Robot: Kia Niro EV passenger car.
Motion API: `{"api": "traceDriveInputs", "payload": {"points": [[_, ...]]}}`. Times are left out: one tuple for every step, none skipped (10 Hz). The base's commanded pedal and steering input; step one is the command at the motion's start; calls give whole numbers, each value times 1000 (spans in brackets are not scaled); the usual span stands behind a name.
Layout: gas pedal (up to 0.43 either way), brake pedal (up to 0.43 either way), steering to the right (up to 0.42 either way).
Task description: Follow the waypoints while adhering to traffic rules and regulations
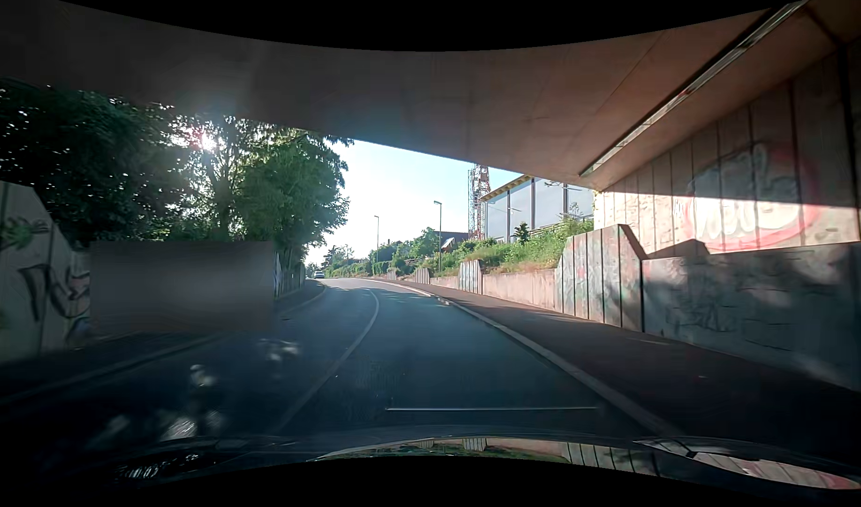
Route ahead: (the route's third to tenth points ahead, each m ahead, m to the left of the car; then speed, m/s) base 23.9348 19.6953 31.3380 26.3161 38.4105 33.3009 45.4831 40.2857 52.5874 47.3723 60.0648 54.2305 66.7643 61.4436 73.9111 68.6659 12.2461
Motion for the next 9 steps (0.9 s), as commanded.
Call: {"api": "traceDriveInputs", "payload": {"points": [[110,0,-37],[110,0,-36],[110,0,-36],[110,0,-36],[118,0,-36],[118,0,-36],[118,0,-36],[118,0,-36],[118,0,-36]]}}
